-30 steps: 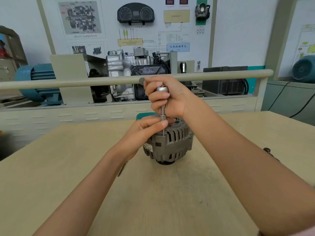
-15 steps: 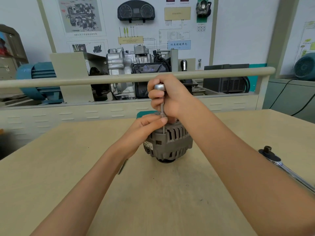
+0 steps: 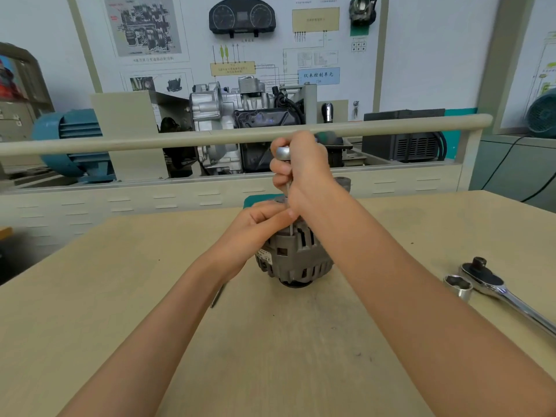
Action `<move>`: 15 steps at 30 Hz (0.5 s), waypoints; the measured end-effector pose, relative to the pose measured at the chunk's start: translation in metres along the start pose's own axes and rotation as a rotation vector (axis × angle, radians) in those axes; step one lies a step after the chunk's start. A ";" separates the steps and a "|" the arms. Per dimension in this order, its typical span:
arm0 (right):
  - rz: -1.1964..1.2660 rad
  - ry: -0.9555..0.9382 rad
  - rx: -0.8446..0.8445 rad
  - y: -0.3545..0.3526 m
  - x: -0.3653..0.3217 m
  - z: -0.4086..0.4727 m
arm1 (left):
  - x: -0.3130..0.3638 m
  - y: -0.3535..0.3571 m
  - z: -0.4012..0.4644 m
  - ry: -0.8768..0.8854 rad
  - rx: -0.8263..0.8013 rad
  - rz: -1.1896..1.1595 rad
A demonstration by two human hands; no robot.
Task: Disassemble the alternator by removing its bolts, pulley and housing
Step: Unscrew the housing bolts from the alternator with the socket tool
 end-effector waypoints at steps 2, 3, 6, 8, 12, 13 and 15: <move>0.046 0.161 -0.206 0.007 0.005 0.005 | 0.000 0.000 0.000 -0.007 -0.022 -0.024; 0.081 0.219 -0.317 0.011 0.007 0.005 | 0.000 0.001 0.000 -0.013 -0.027 -0.020; 0.155 0.300 -0.495 0.018 0.008 0.001 | 0.000 0.000 0.000 -0.019 -0.004 0.011; 0.137 0.242 -0.381 0.015 0.008 0.003 | 0.001 -0.001 -0.001 -0.009 0.034 0.009; 0.026 -0.166 0.177 -0.008 -0.002 -0.002 | -0.001 -0.001 -0.001 -0.002 0.063 0.036; 0.029 -0.228 0.235 -0.009 -0.003 -0.003 | -0.001 -0.001 0.000 0.000 0.057 0.054; 0.011 -0.209 0.239 -0.007 -0.003 0.000 | -0.001 -0.001 0.000 -0.002 0.053 0.054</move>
Point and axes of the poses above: each hand's wrist, its own z-axis towards the middle knuckle, its own y-axis out of the palm, x = y × z, the point moved 7 cm from there along z, towards the middle knuckle, and after that the axes turned 13 degrees about -x, right-handed, at the moved point
